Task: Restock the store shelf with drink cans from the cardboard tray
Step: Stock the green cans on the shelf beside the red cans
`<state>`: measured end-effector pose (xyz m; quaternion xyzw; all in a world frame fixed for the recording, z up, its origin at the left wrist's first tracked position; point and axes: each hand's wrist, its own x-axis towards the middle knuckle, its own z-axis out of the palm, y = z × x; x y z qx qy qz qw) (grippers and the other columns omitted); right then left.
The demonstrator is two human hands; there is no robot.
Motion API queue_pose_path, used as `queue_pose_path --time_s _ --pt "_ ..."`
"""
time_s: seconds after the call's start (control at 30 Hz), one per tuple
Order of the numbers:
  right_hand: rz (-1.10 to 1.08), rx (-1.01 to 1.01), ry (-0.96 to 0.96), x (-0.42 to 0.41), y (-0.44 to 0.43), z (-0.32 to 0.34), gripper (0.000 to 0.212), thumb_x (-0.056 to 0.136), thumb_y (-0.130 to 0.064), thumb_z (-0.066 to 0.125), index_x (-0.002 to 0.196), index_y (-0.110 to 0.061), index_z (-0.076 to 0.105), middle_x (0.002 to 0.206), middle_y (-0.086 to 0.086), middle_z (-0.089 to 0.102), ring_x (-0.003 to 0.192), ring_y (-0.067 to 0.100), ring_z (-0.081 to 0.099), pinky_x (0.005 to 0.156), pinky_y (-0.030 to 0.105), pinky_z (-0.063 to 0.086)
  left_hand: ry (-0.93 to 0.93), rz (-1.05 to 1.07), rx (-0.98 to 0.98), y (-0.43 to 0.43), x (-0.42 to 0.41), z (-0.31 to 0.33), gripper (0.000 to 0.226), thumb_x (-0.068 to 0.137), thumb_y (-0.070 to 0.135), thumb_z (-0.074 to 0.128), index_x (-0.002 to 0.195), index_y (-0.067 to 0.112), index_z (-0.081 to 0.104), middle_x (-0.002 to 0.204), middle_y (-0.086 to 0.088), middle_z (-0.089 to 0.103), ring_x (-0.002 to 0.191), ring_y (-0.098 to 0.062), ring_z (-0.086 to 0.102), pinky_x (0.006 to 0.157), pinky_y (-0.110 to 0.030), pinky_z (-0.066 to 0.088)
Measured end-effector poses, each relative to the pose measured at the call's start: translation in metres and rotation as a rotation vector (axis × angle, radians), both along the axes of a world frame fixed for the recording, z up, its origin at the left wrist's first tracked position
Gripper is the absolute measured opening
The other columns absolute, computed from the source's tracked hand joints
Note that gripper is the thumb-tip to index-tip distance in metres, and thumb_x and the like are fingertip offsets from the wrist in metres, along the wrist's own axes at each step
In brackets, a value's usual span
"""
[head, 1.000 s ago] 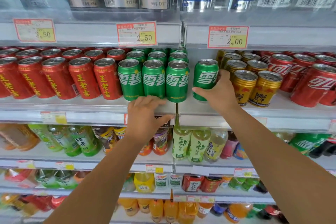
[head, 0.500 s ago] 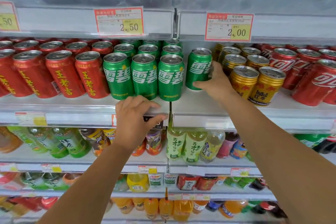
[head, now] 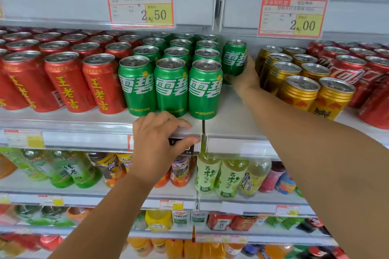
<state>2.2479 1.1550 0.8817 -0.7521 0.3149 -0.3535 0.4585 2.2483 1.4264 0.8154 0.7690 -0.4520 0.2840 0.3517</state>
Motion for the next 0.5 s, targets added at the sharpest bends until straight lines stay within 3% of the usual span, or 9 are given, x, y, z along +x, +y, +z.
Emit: queue_pose_path --time_s 0.27,0.5 --pt "-0.061 -0.055 0.086 0.014 -0.010 0.001 0.071 0.080 -0.021 0.076 0.139 -0.019 0.038 0.136 0.005 0.054 0.126 0.027 0.049 0.106 0.042 0.039 -0.005 0.009 0.001 0.001 -0.001 0.000 0.044 0.077 0.067 0.057 0.092 0.029 0.073 0.082 0.009 0.057 0.081 -0.015 0.047 0.079 -0.028 0.021" --pt "-0.027 -0.005 0.041 0.022 -0.011 0.002 0.070 0.082 -0.016 0.074 0.141 -0.024 0.037 0.135 0.003 0.054 0.125 0.026 0.048 0.105 0.037 0.038 -0.028 0.028 0.013 0.000 -0.001 -0.001 0.043 0.078 0.066 0.058 0.092 0.028 0.073 0.081 0.008 0.057 0.080 -0.016 0.047 0.079 -0.027 0.021"
